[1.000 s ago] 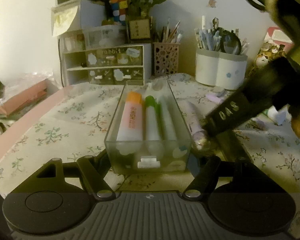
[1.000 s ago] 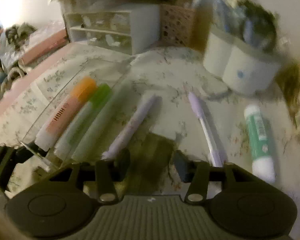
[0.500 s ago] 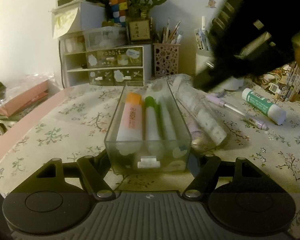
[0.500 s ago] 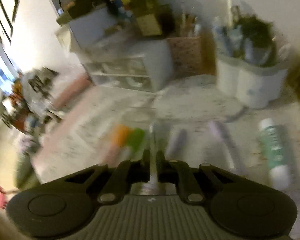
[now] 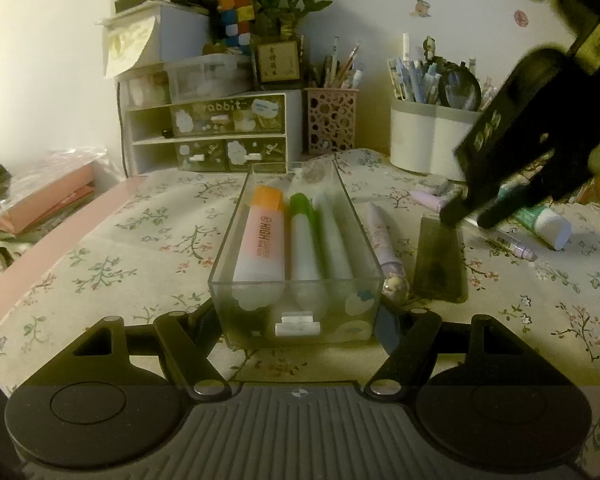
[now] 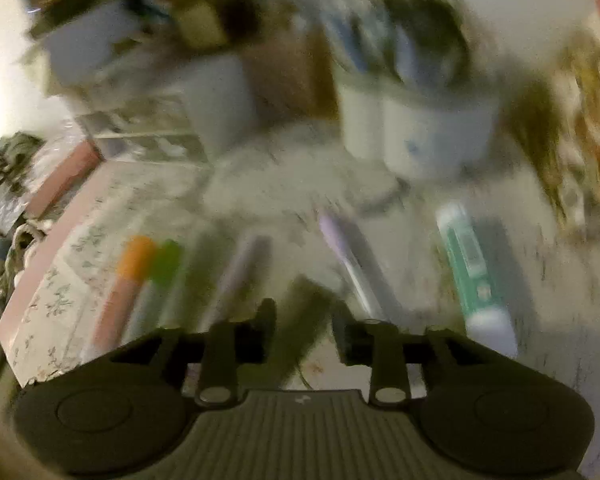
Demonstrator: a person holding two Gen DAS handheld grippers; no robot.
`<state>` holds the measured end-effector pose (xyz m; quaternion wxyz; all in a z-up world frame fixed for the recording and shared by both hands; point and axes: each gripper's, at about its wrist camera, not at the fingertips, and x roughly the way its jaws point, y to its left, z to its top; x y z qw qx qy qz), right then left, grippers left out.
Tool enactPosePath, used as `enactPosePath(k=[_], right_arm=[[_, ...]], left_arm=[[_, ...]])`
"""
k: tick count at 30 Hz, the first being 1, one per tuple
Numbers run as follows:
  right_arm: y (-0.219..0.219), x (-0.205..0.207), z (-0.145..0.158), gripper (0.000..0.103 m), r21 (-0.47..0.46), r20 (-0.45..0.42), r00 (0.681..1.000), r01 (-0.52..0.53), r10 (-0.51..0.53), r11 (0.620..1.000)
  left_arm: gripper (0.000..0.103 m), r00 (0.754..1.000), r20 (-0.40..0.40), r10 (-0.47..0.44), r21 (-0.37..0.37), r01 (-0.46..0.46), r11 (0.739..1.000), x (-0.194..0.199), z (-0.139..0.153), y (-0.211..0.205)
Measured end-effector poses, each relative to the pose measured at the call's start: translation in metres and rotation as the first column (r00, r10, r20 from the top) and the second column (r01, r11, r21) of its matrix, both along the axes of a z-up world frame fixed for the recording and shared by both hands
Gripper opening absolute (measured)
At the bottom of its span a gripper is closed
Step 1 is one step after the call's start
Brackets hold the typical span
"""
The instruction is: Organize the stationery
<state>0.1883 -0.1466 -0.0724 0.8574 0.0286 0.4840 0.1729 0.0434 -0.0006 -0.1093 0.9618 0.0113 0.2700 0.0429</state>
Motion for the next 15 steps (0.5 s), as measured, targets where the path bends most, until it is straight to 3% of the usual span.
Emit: enactPosePath(k=[2,4,5,6,8,9,15], right_arm=[[0.01,0.005,-0.01,0.051,-0.06,-0.042,0.999,-0.004,0.001,0.998],[0.027,0.005,-0.011,0.072,-0.093,-0.029,0.999,-0.021,0.019,0.995],[0.035,0.006,-0.013,0.075,-0.112,-0.019,0.999,-0.036,0.034,0.993],[0.041,0.002,-0.014,0.074,-0.148,0.004,0.999,-0.047,0.048,0.988],[0.051,0.001,-0.015,0.059,-0.164,0.043,0.996,-0.076,0.084,0.984],[0.05,0.002,-0.013,0.04,-0.169,0.051,0.995,-0.078,0.087,0.983],[0.038,-0.004,-0.012,0.039,-0.143,0.078,0.991,-0.094,0.106,0.985]], left_arm=[[0.073,1.0,-0.004,0.002,-0.002,-0.002,1.0,-0.001,0.001,0.0],[0.073,1.0,-0.006,0.011,0.001,-0.011,1.0,-0.003,0.001,-0.001],[0.073,1.0,-0.005,0.016,0.005,-0.016,1.0,-0.004,0.002,-0.001],[0.073,1.0,-0.003,0.019,0.012,-0.019,1.0,-0.005,0.001,-0.001],[0.073,1.0,0.003,0.017,0.022,-0.017,1.0,-0.006,0.001,-0.002],[0.073,1.0,0.004,0.018,0.016,-0.018,1.0,-0.006,0.001,-0.001],[0.073,1.0,0.01,0.02,0.014,-0.02,1.0,-0.007,0.0,-0.001]])
